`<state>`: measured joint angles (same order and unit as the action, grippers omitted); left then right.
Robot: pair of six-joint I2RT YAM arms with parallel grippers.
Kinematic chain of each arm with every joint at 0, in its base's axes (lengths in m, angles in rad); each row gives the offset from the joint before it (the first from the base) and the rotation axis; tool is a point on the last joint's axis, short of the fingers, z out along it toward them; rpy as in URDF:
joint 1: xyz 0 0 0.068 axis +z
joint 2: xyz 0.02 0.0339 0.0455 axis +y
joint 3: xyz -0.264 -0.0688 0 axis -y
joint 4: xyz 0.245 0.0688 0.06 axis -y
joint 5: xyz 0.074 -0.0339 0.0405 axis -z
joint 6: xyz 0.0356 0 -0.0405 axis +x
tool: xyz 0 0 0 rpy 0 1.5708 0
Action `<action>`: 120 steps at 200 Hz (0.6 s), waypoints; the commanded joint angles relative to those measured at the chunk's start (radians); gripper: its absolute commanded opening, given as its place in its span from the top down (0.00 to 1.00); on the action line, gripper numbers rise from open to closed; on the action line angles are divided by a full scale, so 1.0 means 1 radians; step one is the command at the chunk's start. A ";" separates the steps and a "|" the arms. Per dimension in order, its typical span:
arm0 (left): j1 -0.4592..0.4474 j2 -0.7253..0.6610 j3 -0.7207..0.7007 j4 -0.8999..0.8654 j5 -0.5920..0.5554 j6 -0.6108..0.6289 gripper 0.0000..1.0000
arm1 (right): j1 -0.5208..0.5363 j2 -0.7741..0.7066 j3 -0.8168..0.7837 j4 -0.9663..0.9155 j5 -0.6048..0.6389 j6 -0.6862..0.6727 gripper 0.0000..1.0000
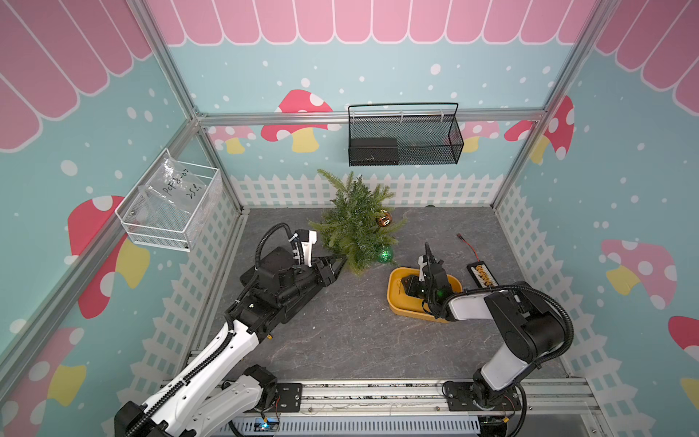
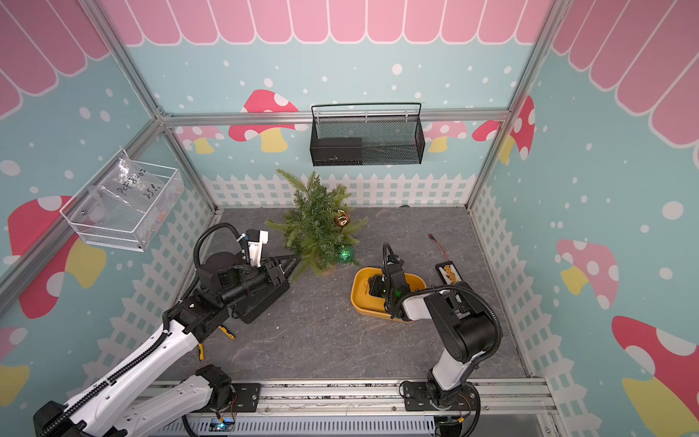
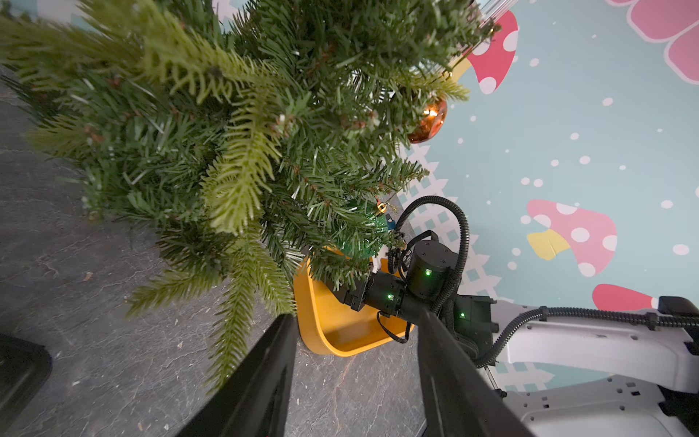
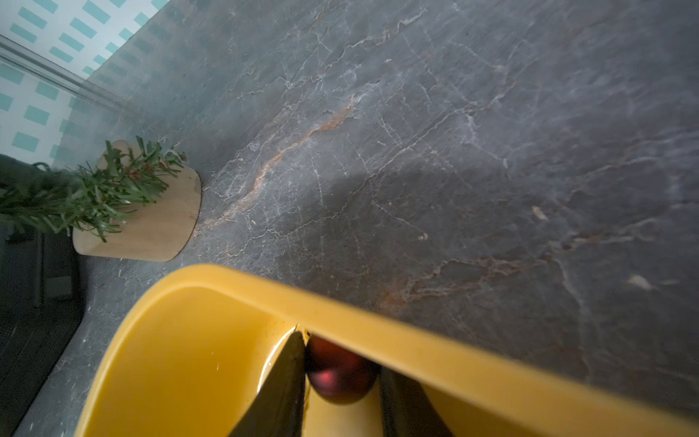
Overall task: Decorate the small christmas tree with ornaments
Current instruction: Pick up an ornament from the container.
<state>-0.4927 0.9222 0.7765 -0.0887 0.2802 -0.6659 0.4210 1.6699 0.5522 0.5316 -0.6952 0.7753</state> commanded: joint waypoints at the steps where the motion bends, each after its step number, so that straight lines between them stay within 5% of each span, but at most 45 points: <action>1: -0.001 -0.014 0.004 -0.021 -0.010 0.016 0.46 | 0.007 -0.047 -0.001 0.004 0.040 -0.017 0.70; 80: -0.006 0.018 0.072 -0.006 0.039 0.025 0.46 | 0.007 -0.536 0.047 -0.332 0.008 -0.162 0.69; 120: -0.007 0.047 0.116 0.027 0.071 0.008 0.45 | 0.008 -0.623 0.225 -0.466 -0.072 -0.210 0.68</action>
<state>-0.4942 0.9508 0.8425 -0.0879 0.3134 -0.6582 0.4210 1.0760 0.6697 0.1696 -0.7151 0.6205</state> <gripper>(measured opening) 0.546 0.317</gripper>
